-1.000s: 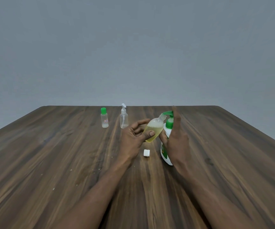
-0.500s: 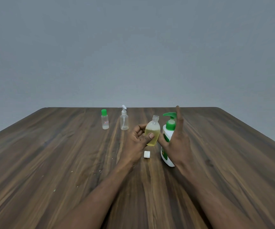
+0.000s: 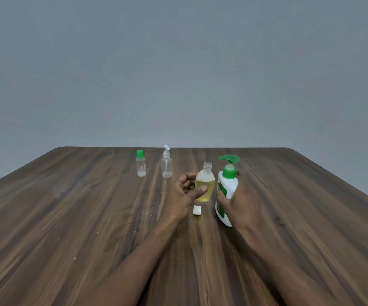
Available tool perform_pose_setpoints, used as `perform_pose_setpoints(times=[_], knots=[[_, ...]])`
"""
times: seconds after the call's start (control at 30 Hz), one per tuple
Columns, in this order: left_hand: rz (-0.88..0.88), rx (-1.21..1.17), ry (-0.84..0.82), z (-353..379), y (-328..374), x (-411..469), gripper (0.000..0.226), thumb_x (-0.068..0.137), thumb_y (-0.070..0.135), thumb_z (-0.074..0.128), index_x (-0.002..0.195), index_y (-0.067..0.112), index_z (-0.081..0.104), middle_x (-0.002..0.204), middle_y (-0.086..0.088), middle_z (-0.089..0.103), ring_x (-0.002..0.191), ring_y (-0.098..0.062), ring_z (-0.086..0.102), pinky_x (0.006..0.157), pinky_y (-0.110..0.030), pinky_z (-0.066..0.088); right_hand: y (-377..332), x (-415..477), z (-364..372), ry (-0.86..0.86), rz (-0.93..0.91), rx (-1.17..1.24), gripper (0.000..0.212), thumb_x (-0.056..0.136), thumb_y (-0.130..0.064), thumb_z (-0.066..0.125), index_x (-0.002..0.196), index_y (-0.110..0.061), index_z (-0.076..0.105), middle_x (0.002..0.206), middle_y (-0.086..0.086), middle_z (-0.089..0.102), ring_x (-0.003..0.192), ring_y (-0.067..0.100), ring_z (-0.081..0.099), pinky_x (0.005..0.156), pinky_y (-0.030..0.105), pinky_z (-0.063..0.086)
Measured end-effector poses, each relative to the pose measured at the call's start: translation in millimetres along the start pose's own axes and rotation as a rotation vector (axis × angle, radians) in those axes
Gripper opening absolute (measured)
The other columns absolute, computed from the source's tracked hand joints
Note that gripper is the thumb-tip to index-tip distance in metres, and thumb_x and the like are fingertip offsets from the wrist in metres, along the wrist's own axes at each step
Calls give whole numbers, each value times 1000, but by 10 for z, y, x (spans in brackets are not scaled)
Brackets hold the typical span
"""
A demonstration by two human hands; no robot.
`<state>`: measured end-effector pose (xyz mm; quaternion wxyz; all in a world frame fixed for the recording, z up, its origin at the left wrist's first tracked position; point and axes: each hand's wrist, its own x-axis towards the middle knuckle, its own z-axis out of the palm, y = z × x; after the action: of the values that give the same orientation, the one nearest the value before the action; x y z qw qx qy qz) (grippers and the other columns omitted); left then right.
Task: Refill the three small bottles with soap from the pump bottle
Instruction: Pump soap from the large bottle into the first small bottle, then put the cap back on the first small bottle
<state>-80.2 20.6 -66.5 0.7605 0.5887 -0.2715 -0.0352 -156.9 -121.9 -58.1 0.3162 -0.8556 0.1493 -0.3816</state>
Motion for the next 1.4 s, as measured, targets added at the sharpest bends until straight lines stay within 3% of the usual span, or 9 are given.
perform_pose_setpoints(times=[0.13,0.43,0.63,0.8,0.93,1.07,1.17,1.23,1.4], knots=[[11,2,35,-42,42,-1,32,84,0,76,110,17,67,99,0,78,92,-12,72,82,-28,59,-1,3,-39,-16,-19,3,28,88,-20,69,114,-10,64,98,4,66,92,26,64,70,26,34],[-10,47,41,-92,100,-5,41,85,-8,72,123,7,65,100,-6,75,88,-11,71,75,-20,58,423,313,-523,6,147,-19,21,86,-18,72,102,-13,60,94,7,64,82,25,59,72,31,39],[-46,142,62,-125,114,-16,38,85,-4,74,122,-3,65,113,-26,71,97,-25,66,89,-37,57,591,422,-680,-29,175,-15,35,88,-19,69,118,-7,58,107,13,66,99,32,63,85,39,48],[-67,202,57,-199,137,-13,36,84,-3,77,118,-2,67,111,-19,75,94,-17,70,80,-23,59,542,365,-661,-41,148,-24,41,87,-19,70,123,-8,52,112,12,63,103,36,61,89,44,48],[-95,219,84,-302,182,-3,30,83,-1,78,112,2,70,104,-15,76,88,-17,71,84,-34,59,406,250,-724,39,225,5,67,82,-21,77,136,-5,40,115,14,57,103,38,59,79,39,46],[-122,253,107,-467,209,10,30,80,4,83,107,7,71,103,-19,76,88,-22,71,84,-40,59,54,-51,-696,365,-279,-162,40,81,-7,73,119,-2,60,110,17,56,97,28,51,77,23,35],[-133,293,97,-562,202,-36,30,79,5,84,105,10,72,102,-15,76,94,-24,72,87,-41,59,-195,-137,-419,-168,-335,-58,24,86,0,69,110,-4,70,111,13,63,99,27,61,89,32,47],[-137,284,103,-586,178,-70,29,80,1,82,106,8,71,104,-13,77,97,-27,72,89,-43,59,-263,-129,-185,-457,-255,-125,30,92,-12,65,121,-10,67,122,8,63,112,23,58,94,20,36],[-152,283,91,-563,104,-97,29,80,-7,78,105,4,69,102,-14,76,93,-23,70,89,-39,58,-232,-24,150,-576,-302,-216,37,91,-21,66,127,-13,64,123,4,66,115,22,57,91,23,37]])
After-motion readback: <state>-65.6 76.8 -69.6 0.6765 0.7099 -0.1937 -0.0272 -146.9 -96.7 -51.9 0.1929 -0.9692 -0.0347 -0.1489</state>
